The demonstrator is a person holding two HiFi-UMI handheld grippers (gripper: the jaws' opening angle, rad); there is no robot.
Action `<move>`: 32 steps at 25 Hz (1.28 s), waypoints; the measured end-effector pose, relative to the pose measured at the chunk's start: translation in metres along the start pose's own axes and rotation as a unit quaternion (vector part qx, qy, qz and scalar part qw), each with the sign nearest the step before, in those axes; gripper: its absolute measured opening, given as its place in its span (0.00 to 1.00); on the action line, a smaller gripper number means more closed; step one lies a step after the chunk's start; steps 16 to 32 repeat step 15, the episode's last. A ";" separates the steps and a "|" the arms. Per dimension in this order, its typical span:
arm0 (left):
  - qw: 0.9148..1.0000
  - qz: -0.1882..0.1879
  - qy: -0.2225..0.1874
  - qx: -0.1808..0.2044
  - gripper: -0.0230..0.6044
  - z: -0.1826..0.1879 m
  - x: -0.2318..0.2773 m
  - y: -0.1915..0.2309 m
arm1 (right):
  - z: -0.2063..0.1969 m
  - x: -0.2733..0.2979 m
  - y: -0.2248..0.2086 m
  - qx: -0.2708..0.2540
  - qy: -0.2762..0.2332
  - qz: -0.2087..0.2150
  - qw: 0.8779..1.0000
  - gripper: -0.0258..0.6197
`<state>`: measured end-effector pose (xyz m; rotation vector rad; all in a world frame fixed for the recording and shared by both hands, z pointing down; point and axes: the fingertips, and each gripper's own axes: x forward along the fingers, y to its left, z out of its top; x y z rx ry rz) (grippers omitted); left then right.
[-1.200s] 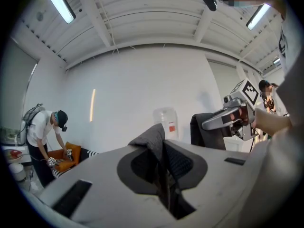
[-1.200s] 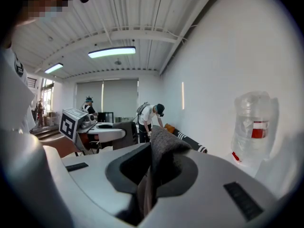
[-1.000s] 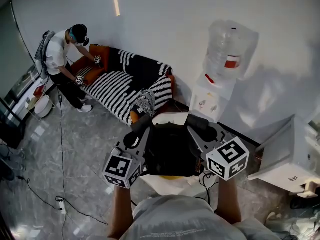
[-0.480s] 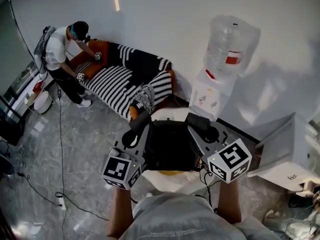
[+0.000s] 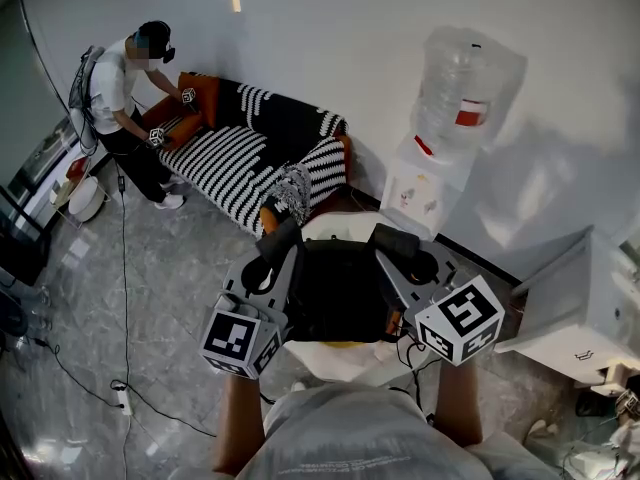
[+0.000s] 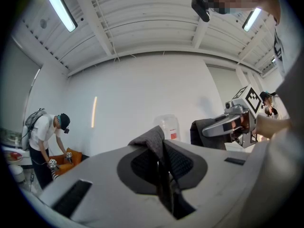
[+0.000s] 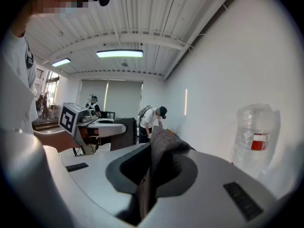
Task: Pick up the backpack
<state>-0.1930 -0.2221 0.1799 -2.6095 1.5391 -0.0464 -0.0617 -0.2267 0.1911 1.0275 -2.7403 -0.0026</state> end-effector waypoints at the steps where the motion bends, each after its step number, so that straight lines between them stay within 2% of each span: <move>1: 1.000 0.000 0.001 0.000 0.12 -0.001 0.000 0.000 | -0.001 0.001 0.000 0.001 0.001 0.000 1.000 0.09; 12: 1.000 -0.004 0.018 -0.002 0.12 -0.010 0.007 0.000 | -0.011 0.009 -0.007 0.011 0.009 0.011 1.000 0.09; 32: 1.000 -0.004 0.019 -0.003 0.13 -0.011 0.008 -0.001 | -0.013 0.011 -0.008 0.013 0.010 0.015 1.000 0.09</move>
